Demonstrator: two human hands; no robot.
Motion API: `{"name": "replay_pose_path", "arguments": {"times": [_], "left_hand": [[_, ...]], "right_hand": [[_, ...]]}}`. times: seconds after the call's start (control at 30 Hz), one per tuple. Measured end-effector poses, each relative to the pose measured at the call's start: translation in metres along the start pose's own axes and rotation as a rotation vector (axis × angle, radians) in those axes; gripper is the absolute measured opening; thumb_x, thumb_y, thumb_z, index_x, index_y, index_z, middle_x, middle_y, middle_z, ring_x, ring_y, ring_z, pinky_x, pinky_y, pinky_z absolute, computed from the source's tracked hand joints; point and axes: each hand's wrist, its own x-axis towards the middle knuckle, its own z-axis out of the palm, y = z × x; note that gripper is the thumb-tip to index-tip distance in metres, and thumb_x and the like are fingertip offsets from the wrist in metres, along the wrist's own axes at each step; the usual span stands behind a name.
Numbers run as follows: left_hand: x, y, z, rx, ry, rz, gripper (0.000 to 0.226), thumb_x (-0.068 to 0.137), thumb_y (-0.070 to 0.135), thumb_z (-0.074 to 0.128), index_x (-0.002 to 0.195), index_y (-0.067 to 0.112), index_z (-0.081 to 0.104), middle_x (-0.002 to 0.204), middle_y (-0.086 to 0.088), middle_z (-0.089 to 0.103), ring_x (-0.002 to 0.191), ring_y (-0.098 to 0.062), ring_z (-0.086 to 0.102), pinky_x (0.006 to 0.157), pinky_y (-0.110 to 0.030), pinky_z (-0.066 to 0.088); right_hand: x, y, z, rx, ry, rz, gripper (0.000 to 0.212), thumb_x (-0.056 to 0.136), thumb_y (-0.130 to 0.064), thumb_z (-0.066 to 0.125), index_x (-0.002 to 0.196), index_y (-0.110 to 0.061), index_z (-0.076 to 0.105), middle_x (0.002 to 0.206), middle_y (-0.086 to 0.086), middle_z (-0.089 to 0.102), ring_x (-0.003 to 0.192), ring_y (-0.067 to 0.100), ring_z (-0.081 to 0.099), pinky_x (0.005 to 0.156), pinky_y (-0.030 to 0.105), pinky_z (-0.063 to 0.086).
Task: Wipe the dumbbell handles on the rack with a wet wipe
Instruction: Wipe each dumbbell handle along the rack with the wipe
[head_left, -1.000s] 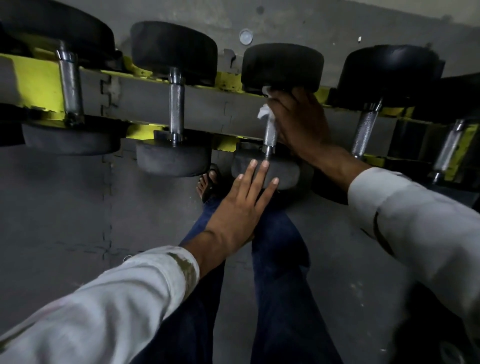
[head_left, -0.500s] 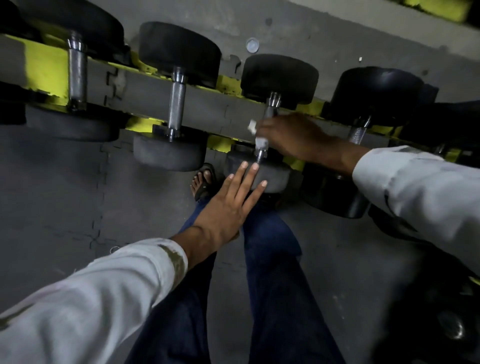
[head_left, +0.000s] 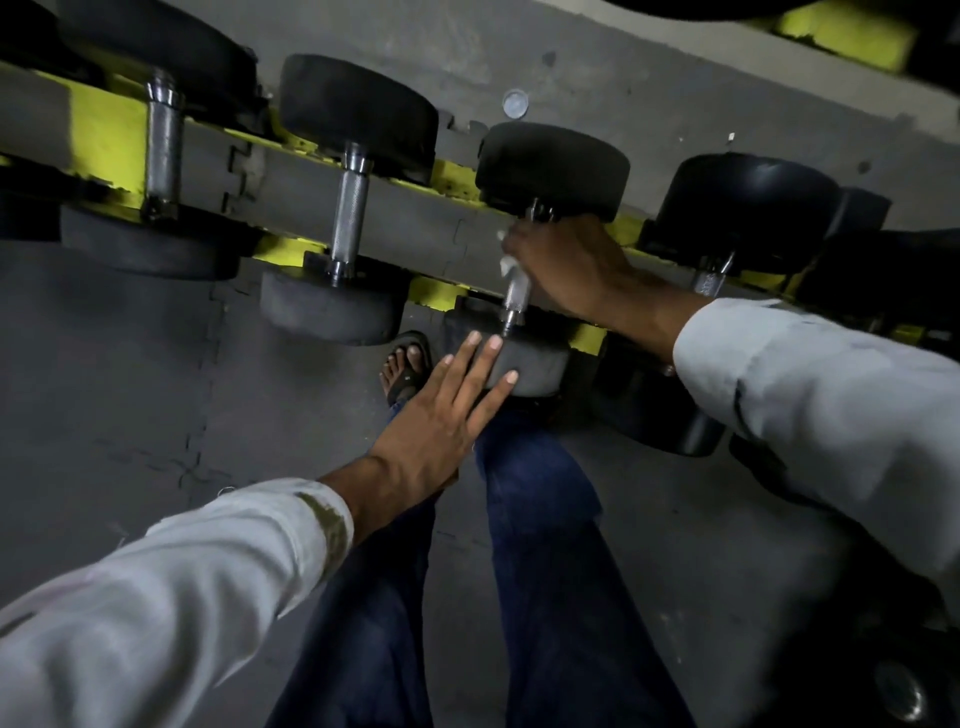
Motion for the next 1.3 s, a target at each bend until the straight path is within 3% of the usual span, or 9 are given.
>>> {"name": "replay_pose_path", "arguments": {"times": [0.1,0.23,0.43,0.63,0.77,0.97,1.17,1.23,1.3], "left_hand": [[0.000,-0.003,-0.001,-0.055,0.001,0.013,0.100,0.096,0.029,0.050,0.158,0.004,-0.024,0.158,-0.035,-0.032,0.150,-0.052,-0.021,0.126,-0.055,0.003],[-0.002,-0.017,-0.011,-0.298,0.112,0.065,0.098,0.086,0.030,0.072,0.164,0.009,0.016,0.169,-0.026,0.000,0.157,-0.042,0.002,0.127,-0.048,0.017],[0.028,-0.028,-0.017,-0.543,0.260,-0.087,0.065,0.102,0.032,0.059,0.157,0.007,0.035,0.160,-0.021,0.031,0.153,-0.037,0.024,0.124,-0.047,0.028],[0.038,-0.039,-0.017,-0.507,0.235,-0.048,0.058,0.100,0.033,0.060,0.147,0.004,0.047,0.144,-0.019,0.048,0.134,-0.037,0.047,0.111,-0.047,0.044],[0.038,-0.040,-0.021,-0.506,0.232,-0.069,0.058,0.097,0.034,0.062,0.146,0.004,0.049,0.137,-0.018,0.053,0.126,-0.037,0.052,0.104,-0.045,0.049],[0.033,-0.041,-0.022,-0.474,0.206,-0.040,0.064,0.096,0.034,0.065,0.149,0.004,0.045,0.141,-0.018,0.050,0.129,-0.035,0.050,0.108,-0.045,0.047],[0.027,-0.043,-0.025,-0.475,0.179,-0.013,0.068,0.097,0.018,0.067,0.156,0.005,0.036,0.148,-0.017,0.043,0.136,-0.034,0.043,0.106,-0.043,0.047],[0.026,-0.044,-0.024,-0.479,0.185,-0.005,0.069,0.096,0.017,0.068,0.156,0.004,0.036,0.148,-0.018,0.043,0.137,-0.033,0.042,0.108,-0.042,0.046],[0.026,-0.045,-0.023,-0.486,0.184,0.000,0.069,0.096,0.017,0.068,0.156,0.004,0.036,0.148,-0.019,0.044,0.137,-0.033,0.042,0.110,-0.042,0.045]], "right_hand": [[-0.007,-0.005,0.006,0.133,0.032,-0.022,0.021,0.096,-0.025,0.049,0.108,-0.019,0.065,0.108,0.007,0.068,0.091,0.032,0.068,0.060,0.030,0.041],[-0.027,-0.015,0.024,0.253,-0.009,-0.181,0.025,0.092,-0.022,0.055,0.116,-0.018,0.061,0.117,0.007,0.057,0.102,0.033,0.062,0.066,0.038,0.053],[-0.034,-0.038,0.039,0.652,0.378,0.439,0.038,0.090,-0.029,0.046,0.117,-0.009,0.063,0.119,0.016,0.059,0.101,0.033,0.061,0.077,0.034,0.047],[-0.017,-0.043,0.045,1.055,0.371,0.963,0.026,0.083,-0.012,0.060,0.109,-0.013,0.064,0.092,-0.002,0.067,0.084,0.015,0.062,0.079,0.031,0.052],[0.010,-0.012,0.042,1.460,0.293,1.133,0.014,0.085,-0.011,0.057,0.086,-0.017,0.069,0.089,0.008,0.072,0.080,0.021,0.070,0.079,0.048,0.061],[0.025,0.006,0.052,2.194,0.146,1.047,0.039,0.102,-0.015,0.040,0.135,-0.005,0.057,0.121,0.015,0.070,0.108,0.027,0.070,0.095,0.048,0.056],[0.019,-0.020,0.044,1.920,0.409,1.255,0.039,0.094,-0.007,0.054,0.129,0.009,0.057,0.125,0.029,0.063,0.094,0.027,0.068,0.086,0.037,0.054],[0.013,-0.039,0.046,1.557,0.625,1.279,0.027,0.086,-0.010,0.060,0.109,-0.004,0.074,0.099,0.009,0.074,0.082,0.016,0.064,0.079,0.032,0.050],[-0.002,-0.055,0.046,1.149,0.622,1.091,0.026,0.087,-0.010,0.058,0.106,-0.011,0.076,0.102,0.001,0.074,0.091,0.011,0.064,0.086,0.019,0.048]]}}
